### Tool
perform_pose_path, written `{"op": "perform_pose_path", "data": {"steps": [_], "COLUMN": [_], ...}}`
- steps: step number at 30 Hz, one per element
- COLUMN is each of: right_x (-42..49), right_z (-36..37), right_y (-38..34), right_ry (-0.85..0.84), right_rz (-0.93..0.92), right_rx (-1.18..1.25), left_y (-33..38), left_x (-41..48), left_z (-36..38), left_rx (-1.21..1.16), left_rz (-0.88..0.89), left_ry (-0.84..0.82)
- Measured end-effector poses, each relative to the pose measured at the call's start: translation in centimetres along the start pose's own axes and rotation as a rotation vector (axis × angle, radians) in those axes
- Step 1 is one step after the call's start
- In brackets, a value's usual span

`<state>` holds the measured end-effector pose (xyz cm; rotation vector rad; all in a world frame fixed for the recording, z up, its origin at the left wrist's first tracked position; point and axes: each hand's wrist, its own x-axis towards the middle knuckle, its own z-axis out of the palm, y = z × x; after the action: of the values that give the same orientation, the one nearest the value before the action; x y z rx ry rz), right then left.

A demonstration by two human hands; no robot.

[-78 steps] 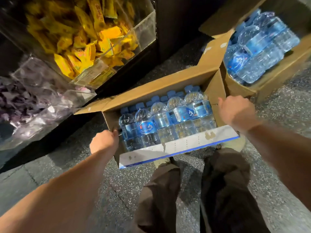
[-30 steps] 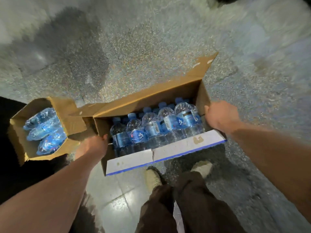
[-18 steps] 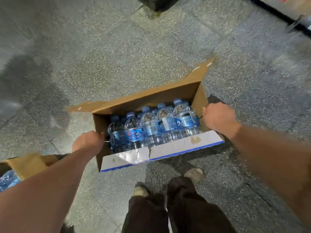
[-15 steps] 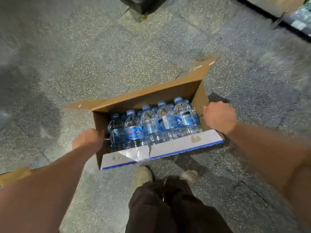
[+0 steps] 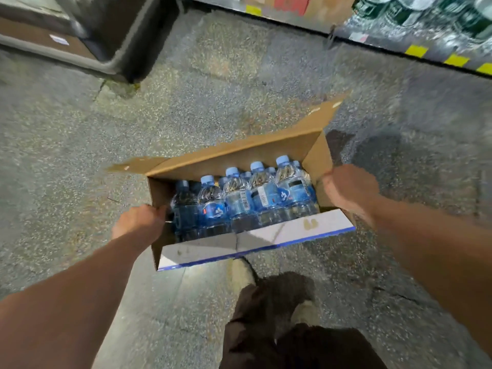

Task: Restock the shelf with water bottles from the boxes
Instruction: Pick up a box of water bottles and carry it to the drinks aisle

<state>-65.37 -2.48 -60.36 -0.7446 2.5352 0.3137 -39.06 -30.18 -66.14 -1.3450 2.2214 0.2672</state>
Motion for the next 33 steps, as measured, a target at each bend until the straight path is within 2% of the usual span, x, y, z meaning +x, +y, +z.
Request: {"op": "perform_pose_path", "data": {"steps": [4,8,15,18,24,29,33], "right_x": [3.2,7.4,15.6,18.9,24.5,28.1,31.2], "right_z": [-0.7,-1.3,-4.5,-6.0,-9.2,-11.5,-13.2], "right_y": [3.0,6.5,13.8,16.7,21.1,24.1,25.5], "right_ry": [-0.003,-0.042,-0.112,-0.063,-0.078,-0.079,-0.133], "right_rz": [0.133,0.267,0.337,0.335,0.410,0.514,0.569], "right_rx": [0.131,0.114,0.171,0.165,0.173,0.307,0.260], "left_y": [5.6,12.2,23.0,27.7,36.0,42.7,47.1], "left_x": [3.0,6.0,10.4,11.6,16.6,21.5,25.1], "left_z": [-3.9,-7.8,-11.1,-12.6,-15.7,-18.4,-20.0], "left_rx": [0.088,0.165,0.165,0.168,0.229,0.256,0.278], "left_rz": [0.059,0.104,0.109,0.107,0.173,0.245,0.307], "left_ry": [0.032,0.064,0.026,0.028,0.073,0.049,0.047]}}
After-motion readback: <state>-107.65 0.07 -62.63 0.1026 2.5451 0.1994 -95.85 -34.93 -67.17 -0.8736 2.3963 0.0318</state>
